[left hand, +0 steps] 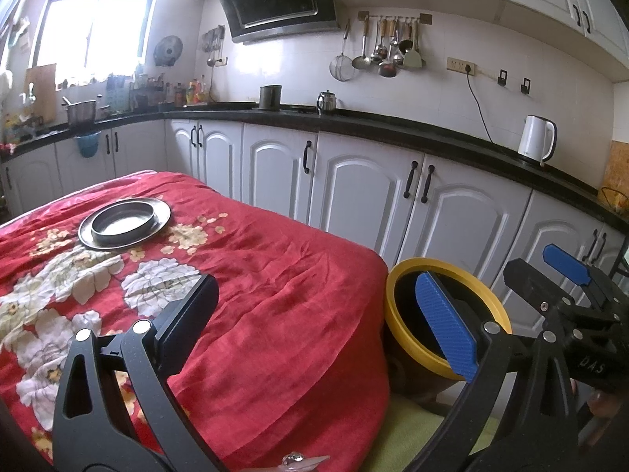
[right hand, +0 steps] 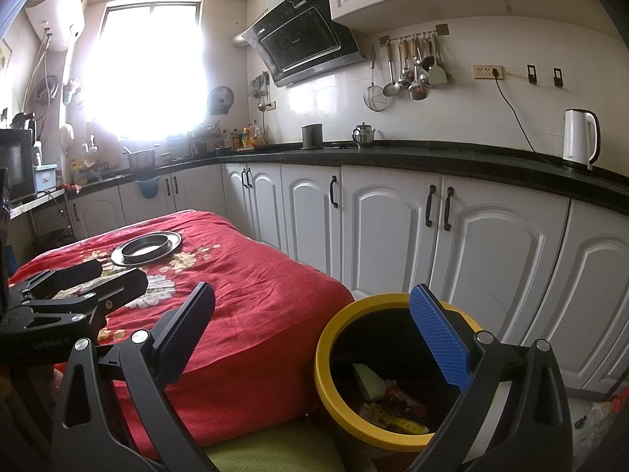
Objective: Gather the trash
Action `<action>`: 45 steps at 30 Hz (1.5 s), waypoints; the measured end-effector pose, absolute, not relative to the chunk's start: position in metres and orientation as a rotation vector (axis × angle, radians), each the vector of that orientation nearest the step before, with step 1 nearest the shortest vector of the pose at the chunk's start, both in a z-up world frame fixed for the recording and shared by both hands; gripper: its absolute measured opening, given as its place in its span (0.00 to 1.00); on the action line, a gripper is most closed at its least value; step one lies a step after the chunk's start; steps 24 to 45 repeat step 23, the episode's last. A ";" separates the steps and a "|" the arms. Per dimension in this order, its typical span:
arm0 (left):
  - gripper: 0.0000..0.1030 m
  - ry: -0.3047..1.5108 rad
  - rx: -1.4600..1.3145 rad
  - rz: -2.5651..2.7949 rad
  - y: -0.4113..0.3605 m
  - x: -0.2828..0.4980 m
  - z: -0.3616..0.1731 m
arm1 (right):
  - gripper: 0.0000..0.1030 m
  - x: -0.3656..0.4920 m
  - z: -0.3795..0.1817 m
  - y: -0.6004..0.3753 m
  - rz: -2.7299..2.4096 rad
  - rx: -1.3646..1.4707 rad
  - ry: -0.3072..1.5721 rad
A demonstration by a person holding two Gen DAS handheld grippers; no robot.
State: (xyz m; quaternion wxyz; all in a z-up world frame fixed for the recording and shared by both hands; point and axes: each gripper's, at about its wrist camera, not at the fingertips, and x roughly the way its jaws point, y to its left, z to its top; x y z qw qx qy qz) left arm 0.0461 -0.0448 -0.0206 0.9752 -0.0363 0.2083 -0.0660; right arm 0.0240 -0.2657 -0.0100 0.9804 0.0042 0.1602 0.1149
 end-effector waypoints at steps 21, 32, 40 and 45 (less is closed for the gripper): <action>0.90 0.533 -0.260 0.287 0.106 0.022 -0.032 | 0.94 0.057 0.002 -0.175 0.494 -0.094 0.389; 0.90 0.550 -0.281 0.473 0.160 0.000 -0.039 | 0.94 0.063 0.001 -0.132 0.624 -0.123 0.434; 0.90 0.550 -0.281 0.473 0.160 0.000 -0.039 | 0.94 0.063 0.001 -0.132 0.624 -0.123 0.434; 0.90 0.550 -0.281 0.473 0.160 0.000 -0.039 | 0.94 0.063 0.001 -0.132 0.624 -0.123 0.434</action>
